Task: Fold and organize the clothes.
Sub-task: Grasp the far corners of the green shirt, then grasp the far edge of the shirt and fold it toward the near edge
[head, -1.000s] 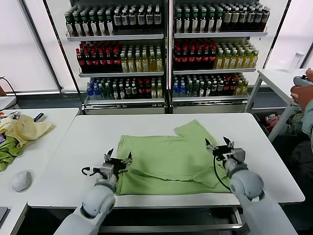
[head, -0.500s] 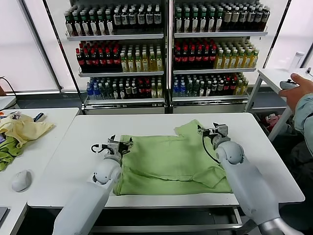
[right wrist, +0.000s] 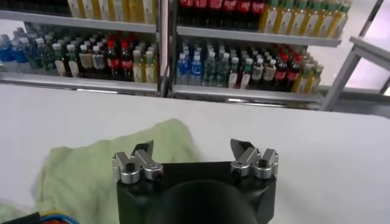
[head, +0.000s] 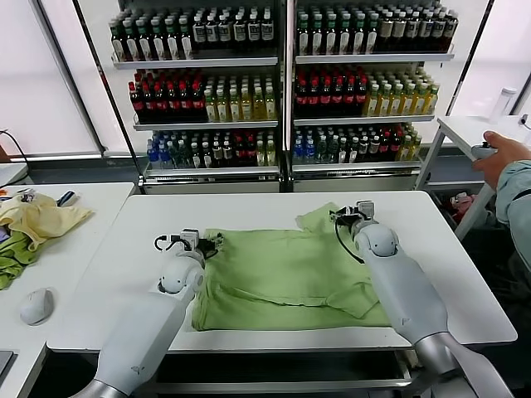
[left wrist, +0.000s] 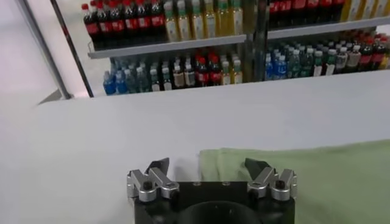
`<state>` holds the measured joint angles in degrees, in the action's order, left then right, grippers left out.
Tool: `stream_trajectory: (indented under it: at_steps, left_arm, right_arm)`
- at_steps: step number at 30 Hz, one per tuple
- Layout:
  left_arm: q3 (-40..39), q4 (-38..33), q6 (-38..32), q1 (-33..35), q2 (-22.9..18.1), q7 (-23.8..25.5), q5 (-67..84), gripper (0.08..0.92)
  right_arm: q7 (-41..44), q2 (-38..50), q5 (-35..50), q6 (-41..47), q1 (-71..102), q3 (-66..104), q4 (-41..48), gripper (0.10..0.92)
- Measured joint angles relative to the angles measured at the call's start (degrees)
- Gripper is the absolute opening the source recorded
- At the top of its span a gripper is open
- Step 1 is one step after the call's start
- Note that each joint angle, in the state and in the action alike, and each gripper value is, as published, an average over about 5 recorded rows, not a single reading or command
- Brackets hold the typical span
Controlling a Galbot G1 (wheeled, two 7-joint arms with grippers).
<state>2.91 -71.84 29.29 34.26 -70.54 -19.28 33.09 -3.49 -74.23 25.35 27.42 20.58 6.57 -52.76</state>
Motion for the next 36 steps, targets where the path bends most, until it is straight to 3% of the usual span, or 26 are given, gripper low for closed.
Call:
stream_trajectory:
  at_steps: [4,13,25,29,36]
  left_arm:
    - [-0.2,0.2,-0.1,0.1,0.1,0.6,0.8,0.736]
    - [-1.0,0.1,-0.1,0.6,0.5,1.6,2.4,0.468]
    - [-0.9,-0.4,-1.0,1.5,0.8,3.0,3.8,0.117]
    - [-0.3,-1.6,-1.6,2.3,1.4,3.5,4.6,0.099]
    - [1.3,-5.9,-2.2,4.8,3.2,3.5,6.8,0.099]
  right_arm:
    - [0.7,-0.9,0.0,-0.3,-0.3,0.3,2.0,0.725]
    - [2.3,-1.3,0.0,-0.5,-0.6,0.2,4.1,0.473]
    - [3.2,0.2,0.9,-0.9,1.3,-0.4,1.5,0.21]
    - [3.0,1.2,1.7,-1.4,2.7,-0.8,-1.0,0.138]
    - [2.1,3.5,4.1,-1.3,5.9,0.1,-8.6,0.119]
